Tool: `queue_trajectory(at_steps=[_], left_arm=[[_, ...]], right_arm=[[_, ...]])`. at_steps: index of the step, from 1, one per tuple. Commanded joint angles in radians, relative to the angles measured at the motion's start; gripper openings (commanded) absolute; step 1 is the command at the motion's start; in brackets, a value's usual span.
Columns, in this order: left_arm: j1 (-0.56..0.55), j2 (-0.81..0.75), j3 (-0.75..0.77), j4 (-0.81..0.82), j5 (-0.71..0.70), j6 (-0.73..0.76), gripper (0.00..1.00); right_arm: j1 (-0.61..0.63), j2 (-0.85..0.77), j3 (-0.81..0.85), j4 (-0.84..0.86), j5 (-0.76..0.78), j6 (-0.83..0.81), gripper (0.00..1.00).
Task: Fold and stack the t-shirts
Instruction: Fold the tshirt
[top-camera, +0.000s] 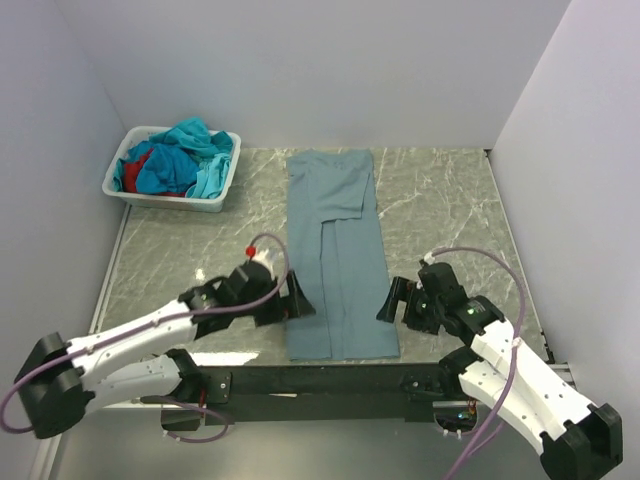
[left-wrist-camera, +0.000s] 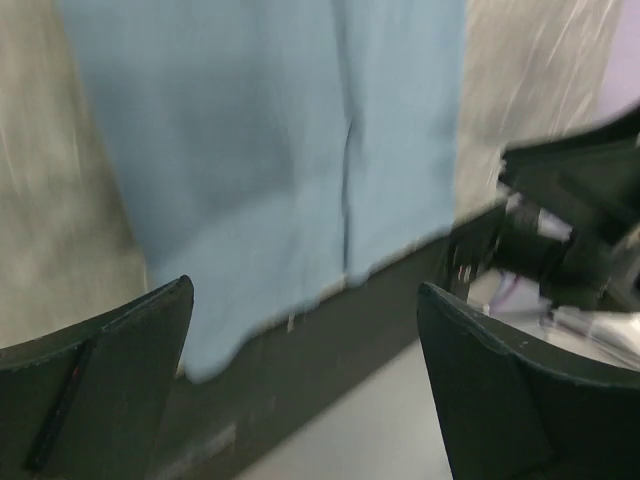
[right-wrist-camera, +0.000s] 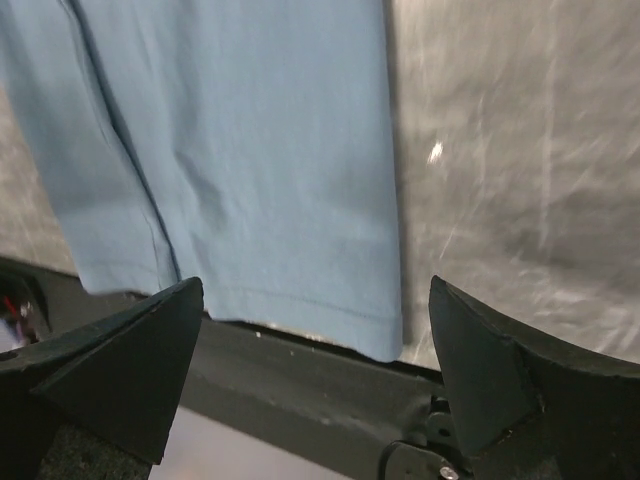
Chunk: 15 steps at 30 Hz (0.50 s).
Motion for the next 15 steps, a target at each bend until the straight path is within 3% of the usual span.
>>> queue_trajectory(at_steps=[1, 6, 12, 15], left_arm=[[-0.07, -0.104, -0.103, -0.067, -0.031, -0.207, 0.99], [-0.127, -0.183, -0.222, -0.036, -0.025, -0.321, 0.83], [-0.145, -0.126, -0.255, -0.015, -0.004, -0.33, 0.56], [-0.147, -0.1, -0.259, -0.003, 0.003, -0.316, 0.48]], right_arm=[[0.012, -0.032, -0.056, 0.03, -0.105, 0.049, 1.0], [0.047, 0.003, -0.106, -0.007, -0.067, 0.095, 0.98], [0.076, -0.003, -0.135, 0.024, -0.064, 0.148, 0.91], [0.096, 0.013, -0.152, 0.033, -0.056, 0.164, 0.87]])
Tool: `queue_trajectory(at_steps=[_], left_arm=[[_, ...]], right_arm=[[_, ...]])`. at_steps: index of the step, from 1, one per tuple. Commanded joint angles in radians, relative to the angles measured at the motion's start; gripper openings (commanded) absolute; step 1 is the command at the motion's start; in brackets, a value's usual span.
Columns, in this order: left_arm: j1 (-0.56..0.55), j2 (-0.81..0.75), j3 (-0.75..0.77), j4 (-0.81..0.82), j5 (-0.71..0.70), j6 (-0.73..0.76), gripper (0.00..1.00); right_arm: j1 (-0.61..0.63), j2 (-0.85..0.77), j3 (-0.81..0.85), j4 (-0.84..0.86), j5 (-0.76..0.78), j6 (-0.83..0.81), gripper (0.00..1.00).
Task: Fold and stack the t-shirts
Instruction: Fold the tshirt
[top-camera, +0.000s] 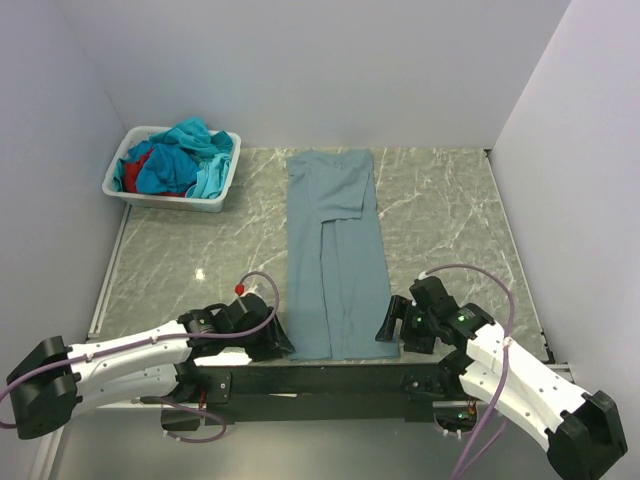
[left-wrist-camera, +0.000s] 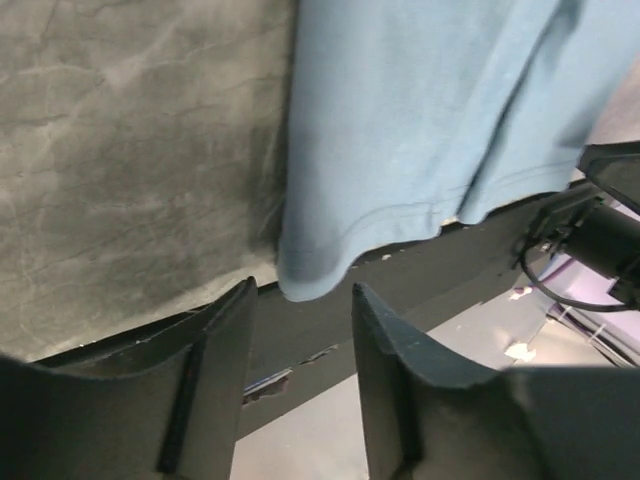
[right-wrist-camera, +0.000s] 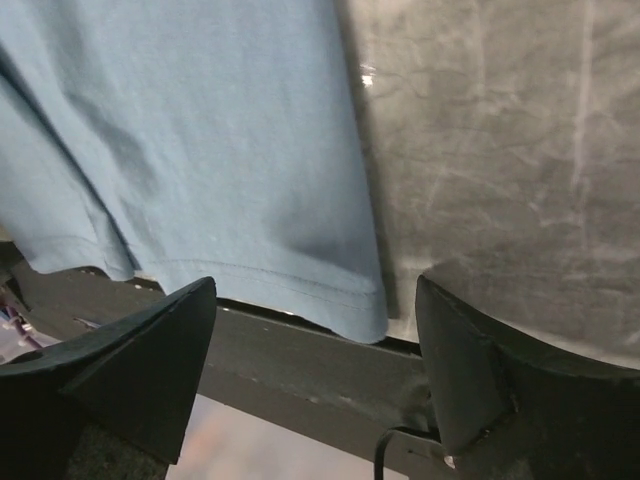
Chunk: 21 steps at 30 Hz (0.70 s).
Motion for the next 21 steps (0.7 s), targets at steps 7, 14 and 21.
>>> queue_trajectory(at_steps=[7, 14, 21], left_arm=[[-0.009, 0.089, -0.016, 0.089, 0.015, 0.006, 0.39], [-0.009, 0.152, -0.01, 0.148, 0.024, 0.029, 0.27], [-0.009, 0.16, 0.007, 0.14, 0.03, 0.05, 0.01]], right_arm=[[0.055, 0.042, -0.02, 0.04, 0.029, 0.062, 0.79], [0.081, 0.063, -0.037, 0.054, 0.017, 0.082, 0.66], [0.09, 0.051, -0.035, 0.024, 0.022, 0.084, 0.39]])
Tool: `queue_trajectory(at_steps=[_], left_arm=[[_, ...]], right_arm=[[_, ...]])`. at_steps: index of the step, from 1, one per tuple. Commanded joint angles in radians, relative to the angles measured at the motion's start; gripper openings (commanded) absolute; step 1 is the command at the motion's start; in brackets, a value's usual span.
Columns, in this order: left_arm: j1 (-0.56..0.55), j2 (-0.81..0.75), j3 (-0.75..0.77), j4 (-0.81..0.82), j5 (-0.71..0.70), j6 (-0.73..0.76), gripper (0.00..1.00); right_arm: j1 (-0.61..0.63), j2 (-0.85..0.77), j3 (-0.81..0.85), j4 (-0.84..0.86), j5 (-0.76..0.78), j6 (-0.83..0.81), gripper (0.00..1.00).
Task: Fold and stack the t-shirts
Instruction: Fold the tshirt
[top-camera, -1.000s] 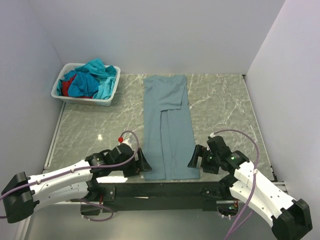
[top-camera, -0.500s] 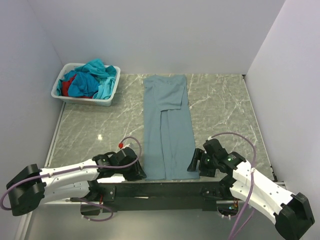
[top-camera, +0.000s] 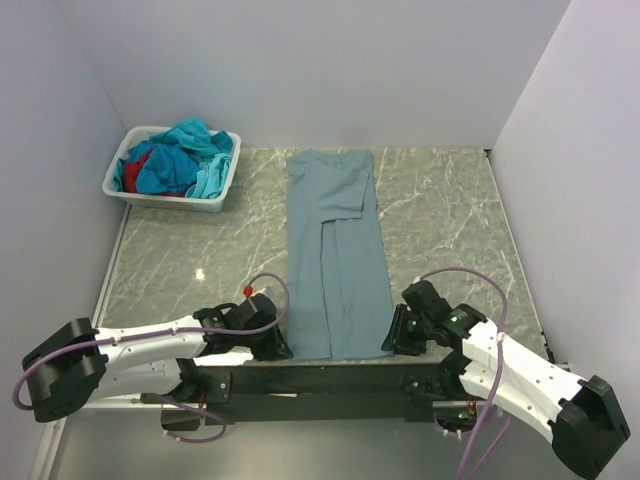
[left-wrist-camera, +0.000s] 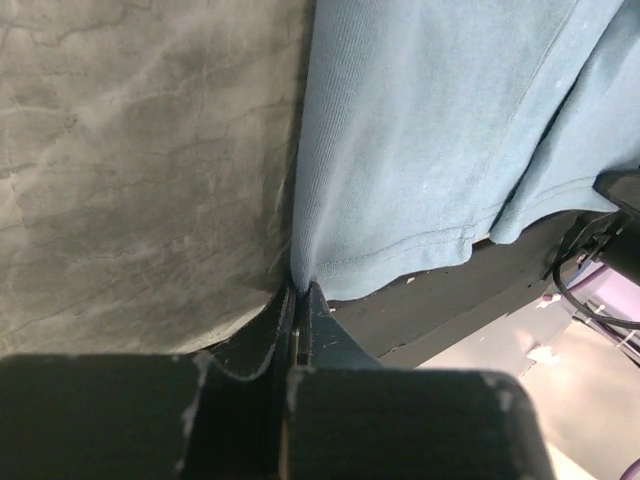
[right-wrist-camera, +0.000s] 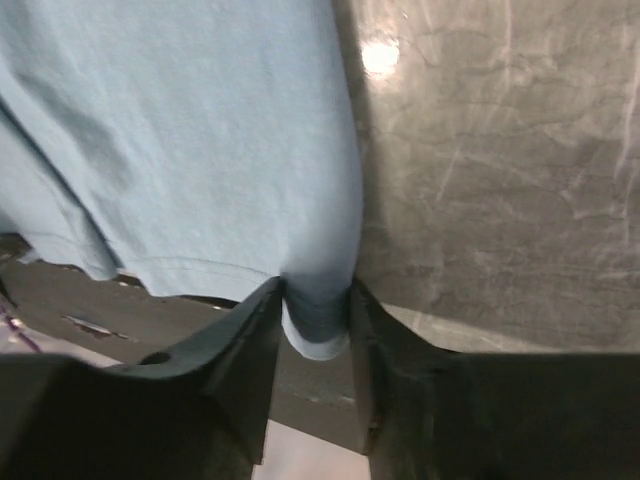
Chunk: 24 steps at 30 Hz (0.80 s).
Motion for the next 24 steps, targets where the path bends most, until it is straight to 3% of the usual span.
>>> queue_trajectory(at_steps=[1, 5, 6, 13, 19, 24], left_arm=[[-0.004, -0.017, 0.02, 0.015, 0.004, 0.025, 0.0], [-0.004, -0.065, 0.007, 0.033, 0.002, 0.025, 0.01], [-0.004, -0.071, 0.006, 0.038, 0.004, 0.025, 0.0], [-0.004, -0.085, 0.062, 0.124, -0.021, 0.101, 0.0], [0.011, -0.034, 0.187, 0.081, -0.105, 0.185, 0.0], [0.11, -0.01, 0.243, 0.129, -0.105, 0.258, 0.0]], right_arm=[[0.013, -0.005, -0.012, -0.021, 0.017, 0.005, 0.38], [0.01, -0.024, -0.012, -0.01, 0.014, 0.009, 0.15], [0.012, -0.028, -0.013, -0.003, 0.005, 0.009, 0.0], [0.012, 0.001, 0.066, 0.04, 0.027, -0.035, 0.0], [0.012, 0.086, 0.22, 0.079, 0.125, -0.11, 0.0], [-0.002, 0.172, 0.353, 0.122, 0.225, -0.14, 0.0]])
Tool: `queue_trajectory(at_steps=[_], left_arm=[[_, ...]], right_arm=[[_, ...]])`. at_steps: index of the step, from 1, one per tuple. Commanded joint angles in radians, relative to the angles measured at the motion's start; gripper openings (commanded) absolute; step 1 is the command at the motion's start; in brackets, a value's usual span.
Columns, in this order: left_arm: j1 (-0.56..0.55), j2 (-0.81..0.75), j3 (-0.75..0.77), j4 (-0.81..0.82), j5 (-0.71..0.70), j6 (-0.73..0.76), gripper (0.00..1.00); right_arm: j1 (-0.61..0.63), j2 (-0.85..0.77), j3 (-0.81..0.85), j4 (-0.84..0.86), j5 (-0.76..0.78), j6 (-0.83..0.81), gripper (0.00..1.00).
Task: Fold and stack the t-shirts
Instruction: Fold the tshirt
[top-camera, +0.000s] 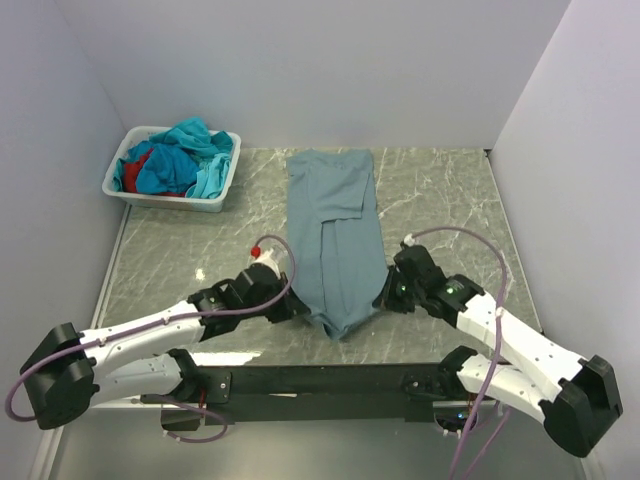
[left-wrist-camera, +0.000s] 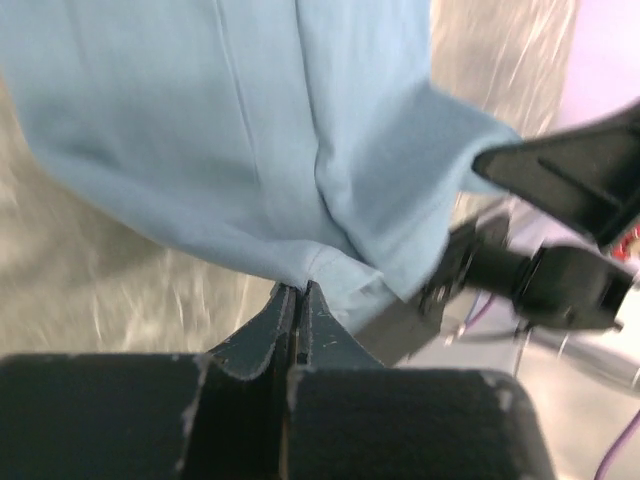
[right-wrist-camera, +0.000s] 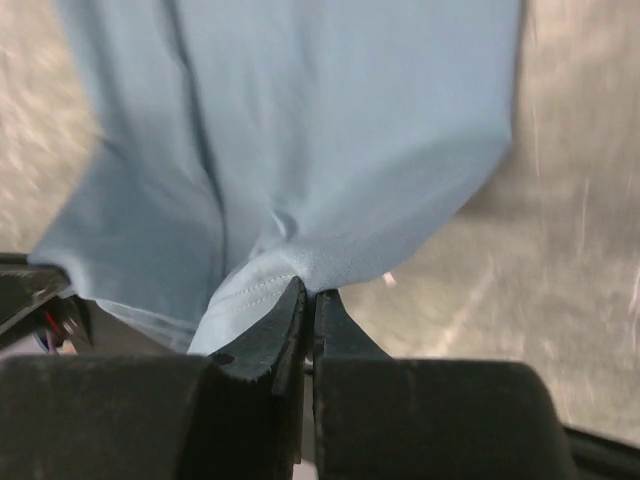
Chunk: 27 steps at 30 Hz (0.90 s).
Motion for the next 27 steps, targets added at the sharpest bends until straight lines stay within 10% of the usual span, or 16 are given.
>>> queue_trajectory(at_steps=[1, 27], left_arm=[[0.084, 0.016, 0.06, 0.068, -0.03, 0.089, 0.0], [0.469, 0.384, 0.432, 0.208, 0.151, 0.333, 0.0]], right_arm=[[-0.014, 0.058, 0.103, 0.085, 0.111, -0.047, 0.0], [-0.224, 0.482, 0.535, 0.194, 0.087, -0.179, 0.0]])
